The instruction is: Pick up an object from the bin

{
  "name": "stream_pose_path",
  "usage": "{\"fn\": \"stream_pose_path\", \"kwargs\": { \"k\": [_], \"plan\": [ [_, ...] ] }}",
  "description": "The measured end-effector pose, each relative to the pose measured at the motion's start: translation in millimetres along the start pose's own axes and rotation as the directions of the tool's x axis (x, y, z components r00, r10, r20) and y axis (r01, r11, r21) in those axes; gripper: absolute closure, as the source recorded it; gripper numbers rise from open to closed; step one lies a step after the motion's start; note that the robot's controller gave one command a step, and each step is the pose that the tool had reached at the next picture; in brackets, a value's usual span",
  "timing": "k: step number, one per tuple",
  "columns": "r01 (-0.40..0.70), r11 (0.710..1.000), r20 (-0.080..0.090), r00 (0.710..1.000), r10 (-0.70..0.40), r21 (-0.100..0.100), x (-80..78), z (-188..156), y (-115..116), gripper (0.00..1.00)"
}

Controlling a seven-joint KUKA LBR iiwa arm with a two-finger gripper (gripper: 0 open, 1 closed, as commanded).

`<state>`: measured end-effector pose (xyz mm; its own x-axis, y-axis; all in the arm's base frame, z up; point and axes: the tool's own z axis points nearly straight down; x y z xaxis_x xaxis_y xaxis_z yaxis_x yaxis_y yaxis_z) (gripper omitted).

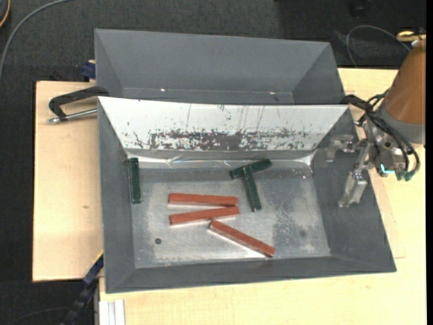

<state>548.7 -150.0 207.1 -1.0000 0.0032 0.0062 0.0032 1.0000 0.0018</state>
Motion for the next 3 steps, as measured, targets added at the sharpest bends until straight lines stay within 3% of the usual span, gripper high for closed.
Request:
{"fn": "stream_pose_path", "kwargs": {
  "k": [1, 2, 3],
  "plan": [
    [0.045, 0.999, 0.001, 0.999, -0.045, -0.004, 15.4, 61.5, 88.1, 0.0],
    [-0.072, 0.997, 0.01, 0.997, 0.072, -0.001, 44.5, 135.8, 154.3, 0.0],
    [-0.236, 0.972, 0.014, 0.972, 0.236, -0.005, 8.6, 136.0, 242.2, 0.0]
  ]
}}
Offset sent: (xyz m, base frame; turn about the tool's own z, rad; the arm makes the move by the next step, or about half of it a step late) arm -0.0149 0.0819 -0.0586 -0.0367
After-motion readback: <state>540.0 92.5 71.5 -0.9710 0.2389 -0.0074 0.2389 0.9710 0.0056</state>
